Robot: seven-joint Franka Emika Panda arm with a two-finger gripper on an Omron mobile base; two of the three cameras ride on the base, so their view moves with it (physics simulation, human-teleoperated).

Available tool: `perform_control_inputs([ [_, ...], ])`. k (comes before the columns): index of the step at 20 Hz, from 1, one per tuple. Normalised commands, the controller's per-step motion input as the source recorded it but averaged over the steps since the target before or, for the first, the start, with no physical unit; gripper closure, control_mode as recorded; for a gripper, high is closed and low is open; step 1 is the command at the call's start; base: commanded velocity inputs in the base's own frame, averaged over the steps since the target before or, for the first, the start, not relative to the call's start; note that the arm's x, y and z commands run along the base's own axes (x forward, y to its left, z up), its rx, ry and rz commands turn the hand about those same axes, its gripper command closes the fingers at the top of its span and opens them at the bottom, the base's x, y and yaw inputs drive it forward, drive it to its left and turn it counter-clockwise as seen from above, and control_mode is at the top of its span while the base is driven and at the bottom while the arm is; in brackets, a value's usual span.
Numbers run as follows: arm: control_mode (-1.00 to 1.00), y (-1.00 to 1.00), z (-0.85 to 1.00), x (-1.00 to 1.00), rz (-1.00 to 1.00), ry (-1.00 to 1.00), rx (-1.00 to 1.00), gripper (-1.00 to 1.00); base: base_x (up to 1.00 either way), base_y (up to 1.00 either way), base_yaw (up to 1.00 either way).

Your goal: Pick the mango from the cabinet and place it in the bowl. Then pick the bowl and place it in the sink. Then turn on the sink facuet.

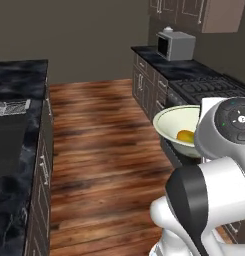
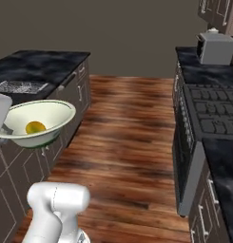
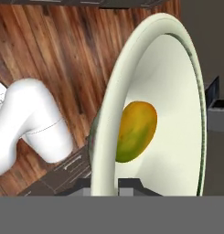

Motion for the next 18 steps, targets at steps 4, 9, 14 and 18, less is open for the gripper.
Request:
perform_control_inputs([
  [4, 1.00, 0.00, 0.00, 0.00, 0.00, 0.00, 0.00, 1.00, 1.00, 0.27, -0.05],
  [9, 1.00, 0.00, 0.00, 0.00, 0.00, 0.00, 0.00, 1.00, 1.00, 0.08, 0.17],
  [14, 1.00, 0.00, 0.00, 0.00, 0.00, 0.00, 0.00, 1.00, 1.00, 0.00, 0.60],
  [18, 1.00, 0.00, 0.00, 0.00, 0.00, 0.00, 0.00, 1.00, 1.00, 0.00, 0.71],
])
